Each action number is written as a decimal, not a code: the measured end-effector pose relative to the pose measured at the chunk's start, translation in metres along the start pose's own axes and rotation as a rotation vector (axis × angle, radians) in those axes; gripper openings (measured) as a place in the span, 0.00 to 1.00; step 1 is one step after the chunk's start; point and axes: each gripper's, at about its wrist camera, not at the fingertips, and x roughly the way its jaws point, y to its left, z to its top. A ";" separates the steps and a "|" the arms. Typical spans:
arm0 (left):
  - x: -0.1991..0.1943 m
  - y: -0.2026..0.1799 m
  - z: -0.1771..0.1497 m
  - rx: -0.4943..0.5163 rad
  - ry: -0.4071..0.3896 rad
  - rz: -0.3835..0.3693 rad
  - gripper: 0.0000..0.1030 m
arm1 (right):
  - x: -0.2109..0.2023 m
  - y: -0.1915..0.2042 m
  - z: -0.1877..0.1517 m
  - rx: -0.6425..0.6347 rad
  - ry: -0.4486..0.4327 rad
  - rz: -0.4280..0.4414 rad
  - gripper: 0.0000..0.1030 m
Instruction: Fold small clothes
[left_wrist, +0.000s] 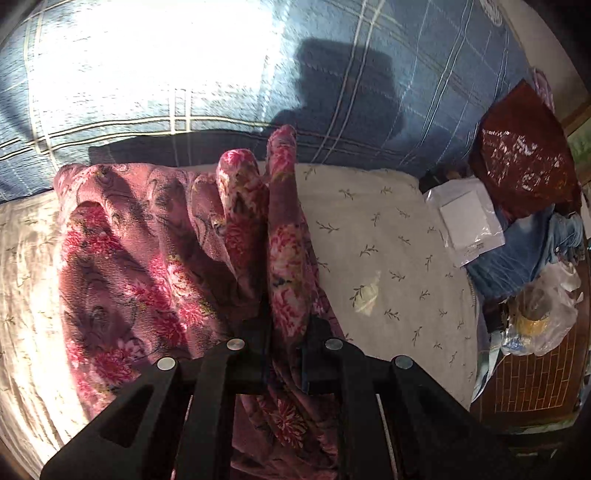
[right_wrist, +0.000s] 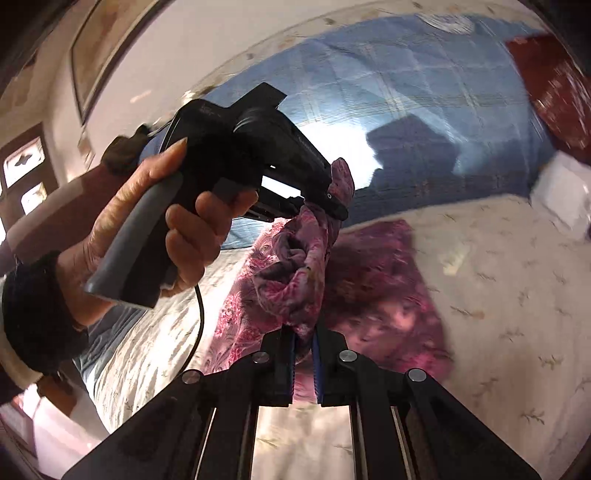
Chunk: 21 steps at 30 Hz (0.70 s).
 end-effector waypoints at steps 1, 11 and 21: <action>0.012 -0.005 -0.001 0.000 0.014 0.016 0.11 | 0.002 -0.010 -0.003 0.028 0.013 -0.003 0.07; -0.046 0.024 -0.011 -0.035 -0.070 -0.150 0.51 | -0.011 -0.061 -0.007 0.196 0.055 0.016 0.21; -0.069 0.173 -0.049 -0.312 -0.130 -0.134 0.69 | 0.049 -0.090 0.097 0.332 0.041 0.053 0.53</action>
